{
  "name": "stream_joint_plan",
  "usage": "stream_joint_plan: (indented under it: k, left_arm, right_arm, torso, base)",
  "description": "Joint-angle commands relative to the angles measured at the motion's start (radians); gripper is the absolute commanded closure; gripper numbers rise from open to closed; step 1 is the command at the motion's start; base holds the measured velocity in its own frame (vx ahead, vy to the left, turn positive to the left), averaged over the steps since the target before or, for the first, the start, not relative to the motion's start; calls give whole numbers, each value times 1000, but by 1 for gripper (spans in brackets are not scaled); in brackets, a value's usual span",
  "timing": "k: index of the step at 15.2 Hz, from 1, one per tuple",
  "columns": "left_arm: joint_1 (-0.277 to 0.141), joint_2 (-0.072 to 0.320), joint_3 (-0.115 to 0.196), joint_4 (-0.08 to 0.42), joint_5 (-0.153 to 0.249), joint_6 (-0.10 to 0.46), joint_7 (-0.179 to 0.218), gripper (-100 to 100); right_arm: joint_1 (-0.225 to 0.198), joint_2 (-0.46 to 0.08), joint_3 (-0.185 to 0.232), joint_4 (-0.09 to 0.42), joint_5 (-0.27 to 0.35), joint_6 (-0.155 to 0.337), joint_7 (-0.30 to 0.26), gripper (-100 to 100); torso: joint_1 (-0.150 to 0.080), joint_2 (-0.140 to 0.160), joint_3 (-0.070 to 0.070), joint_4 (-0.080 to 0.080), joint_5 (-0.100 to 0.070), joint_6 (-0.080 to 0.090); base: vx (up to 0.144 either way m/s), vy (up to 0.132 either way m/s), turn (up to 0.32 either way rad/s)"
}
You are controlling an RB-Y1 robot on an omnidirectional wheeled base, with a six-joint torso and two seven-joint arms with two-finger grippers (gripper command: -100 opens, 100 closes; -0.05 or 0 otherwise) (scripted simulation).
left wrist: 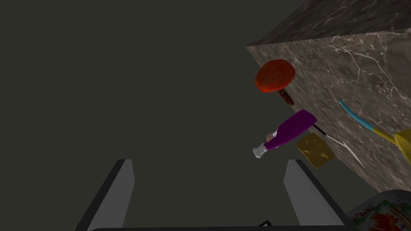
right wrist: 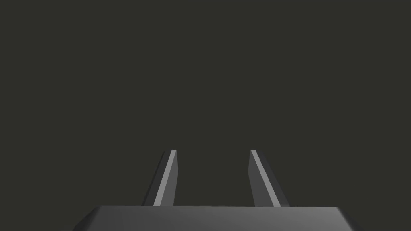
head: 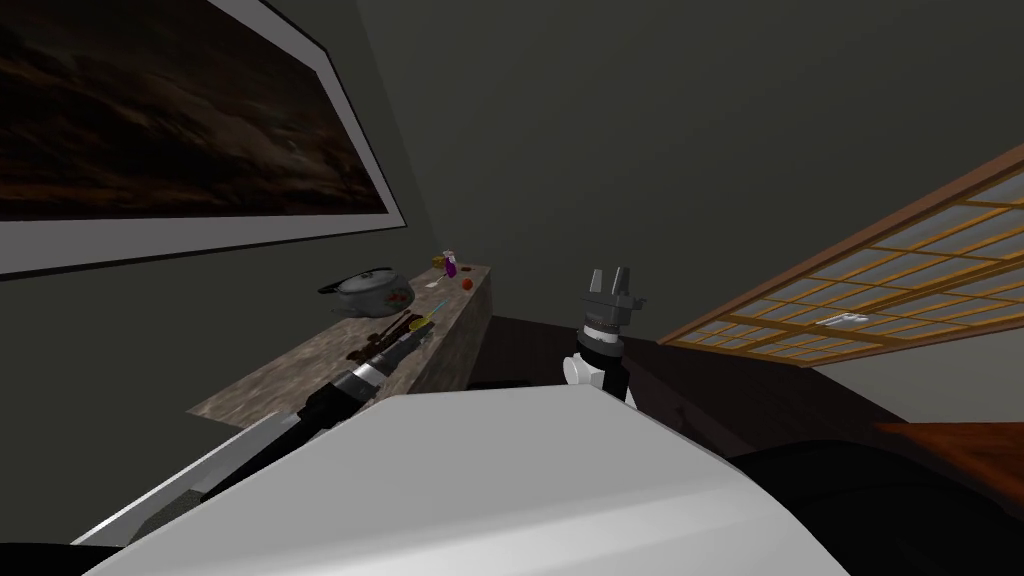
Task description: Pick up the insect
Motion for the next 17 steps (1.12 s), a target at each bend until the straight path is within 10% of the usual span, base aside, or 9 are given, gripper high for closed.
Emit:
stream_joint_plan:
  k: [1, 17]
  left_arm:
    - [27, 50, -5, 7, -21, 38, -5, -100]
    - [197, 389, 10, 28, -104, 198, -9, -100]
  right_arm:
    - [0, 0, 0, 0, 0, 0, 0, 0]
    - [0, 0, 0, 0, 0, 0, 0, 0]
  torso:
    - [0, 0, 0, 0, 0, 0]
    - [-1, -1, -1, 0, 0, 0]
  base:
    - [68, -3, 5]
    - [63, -6, 5]
